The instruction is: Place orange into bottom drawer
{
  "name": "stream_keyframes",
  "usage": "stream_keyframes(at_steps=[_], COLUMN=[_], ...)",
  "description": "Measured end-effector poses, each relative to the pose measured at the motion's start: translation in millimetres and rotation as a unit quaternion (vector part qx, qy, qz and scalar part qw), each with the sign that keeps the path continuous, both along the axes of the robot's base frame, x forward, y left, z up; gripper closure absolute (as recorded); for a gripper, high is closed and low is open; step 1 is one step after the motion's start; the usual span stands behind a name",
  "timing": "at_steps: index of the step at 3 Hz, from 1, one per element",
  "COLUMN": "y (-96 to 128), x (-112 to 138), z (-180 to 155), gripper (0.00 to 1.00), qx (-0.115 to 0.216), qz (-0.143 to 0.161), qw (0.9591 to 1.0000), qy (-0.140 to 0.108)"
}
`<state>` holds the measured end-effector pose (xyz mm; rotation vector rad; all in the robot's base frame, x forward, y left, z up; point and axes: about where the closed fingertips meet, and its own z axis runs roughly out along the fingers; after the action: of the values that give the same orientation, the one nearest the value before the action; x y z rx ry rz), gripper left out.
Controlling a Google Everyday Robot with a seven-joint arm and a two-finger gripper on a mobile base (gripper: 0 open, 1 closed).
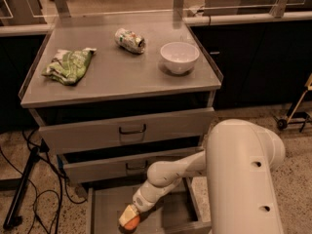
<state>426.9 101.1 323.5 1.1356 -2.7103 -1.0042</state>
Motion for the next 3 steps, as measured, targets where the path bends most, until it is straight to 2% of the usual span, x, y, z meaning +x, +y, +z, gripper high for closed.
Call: stream_keyframes(at_steps=[1, 2, 3], y=[-3, -3, -2], x=[13, 20, 20], z=[-19, -52, -52], gripper=[1.0, 1.0, 1.0], qx=[0.004, 0.006, 0.006], qz=[-0.029, -0.059, -0.059], qw=[0.9996, 0.9977, 0.9977], qy=[0.003, 0.031, 0.031])
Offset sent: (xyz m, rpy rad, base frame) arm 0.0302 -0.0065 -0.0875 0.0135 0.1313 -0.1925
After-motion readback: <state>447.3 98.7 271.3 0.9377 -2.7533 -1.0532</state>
